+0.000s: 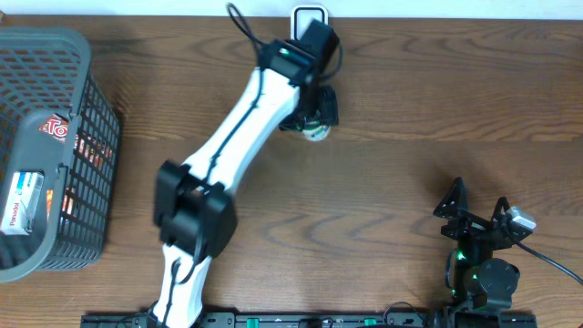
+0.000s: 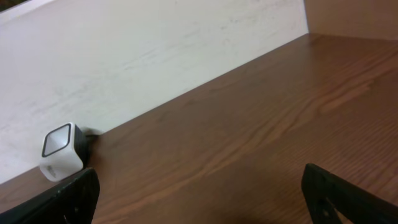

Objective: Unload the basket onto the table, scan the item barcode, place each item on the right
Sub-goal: 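Lift the jar out and carry it toward the white scanner, then lower the jar onto the table in front of the scanner and release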

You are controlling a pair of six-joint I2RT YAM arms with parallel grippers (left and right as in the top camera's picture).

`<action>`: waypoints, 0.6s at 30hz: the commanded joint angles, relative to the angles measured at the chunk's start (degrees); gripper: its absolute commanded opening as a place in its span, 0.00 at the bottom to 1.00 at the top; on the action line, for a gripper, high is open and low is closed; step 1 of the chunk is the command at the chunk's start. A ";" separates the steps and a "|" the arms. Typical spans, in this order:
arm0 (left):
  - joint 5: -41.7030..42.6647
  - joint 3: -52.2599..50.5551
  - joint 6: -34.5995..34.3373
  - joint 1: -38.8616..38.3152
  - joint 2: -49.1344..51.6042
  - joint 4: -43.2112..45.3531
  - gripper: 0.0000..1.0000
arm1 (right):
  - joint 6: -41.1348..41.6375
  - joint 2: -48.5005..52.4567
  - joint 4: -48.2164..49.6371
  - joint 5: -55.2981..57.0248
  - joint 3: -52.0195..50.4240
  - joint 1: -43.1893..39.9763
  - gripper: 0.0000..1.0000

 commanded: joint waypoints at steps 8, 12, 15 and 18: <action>-9.62 -0.07 -17.14 -0.28 11.23 -0.70 0.61 | 0.50 -0.37 -0.09 0.55 -0.09 0.44 0.99; -8.37 -0.52 -23.54 -1.18 11.28 -0.48 0.61 | 0.50 -0.37 -0.09 0.55 -0.09 0.44 0.99; -8.20 -0.52 -23.52 -3.19 11.28 -0.48 0.61 | 0.50 -0.37 -0.09 0.55 -0.09 0.44 0.99; -8.46 -0.52 -23.61 -5.84 11.28 -0.72 0.61 | 0.50 -0.37 -0.09 0.55 -0.09 0.44 0.99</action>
